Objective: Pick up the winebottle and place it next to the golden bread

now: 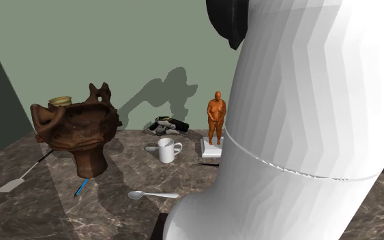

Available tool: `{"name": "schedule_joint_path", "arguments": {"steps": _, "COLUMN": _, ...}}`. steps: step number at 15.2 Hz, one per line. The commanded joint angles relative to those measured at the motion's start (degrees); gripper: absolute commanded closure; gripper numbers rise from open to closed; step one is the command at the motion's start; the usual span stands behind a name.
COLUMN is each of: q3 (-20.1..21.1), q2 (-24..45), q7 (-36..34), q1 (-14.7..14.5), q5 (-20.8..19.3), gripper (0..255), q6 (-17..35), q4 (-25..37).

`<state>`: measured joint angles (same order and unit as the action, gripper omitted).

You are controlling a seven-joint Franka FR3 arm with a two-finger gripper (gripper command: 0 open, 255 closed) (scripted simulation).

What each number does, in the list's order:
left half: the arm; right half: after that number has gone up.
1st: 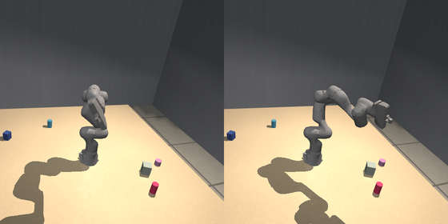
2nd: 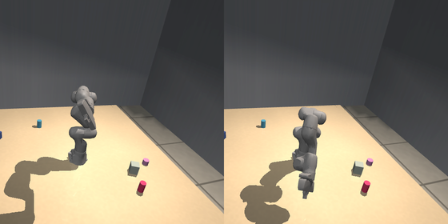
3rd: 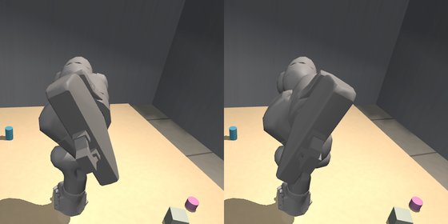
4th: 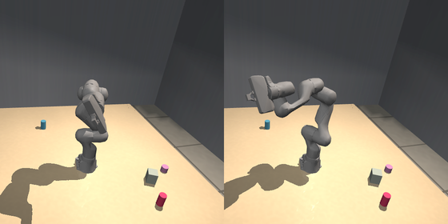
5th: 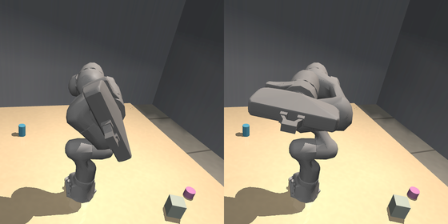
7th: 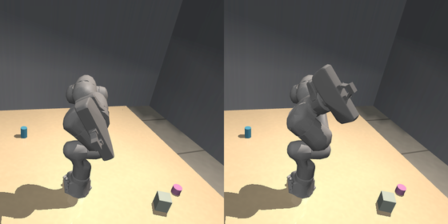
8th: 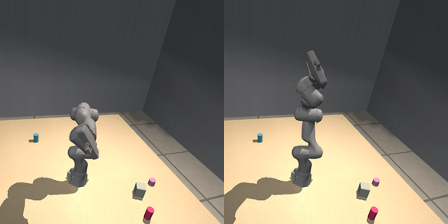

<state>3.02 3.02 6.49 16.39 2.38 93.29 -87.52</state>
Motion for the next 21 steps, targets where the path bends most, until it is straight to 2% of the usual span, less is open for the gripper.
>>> {"name": "schedule_joint_path", "arguments": {"steps": 1, "q3": 0.0, "q2": -0.4, "q7": 0.0, "q1": 0.0, "q5": 0.0, "gripper": 255, "q6": 1.7, "q4": -2.1}}
{"name": "schedule_joint_path", "arguments": {"steps": 21, "q3": 0.1, "q2": -1.2, "q7": 0.6, "q1": -0.1, "q5": 0.2, "gripper": 255, "q6": 17.4, "q4": -18.4}}
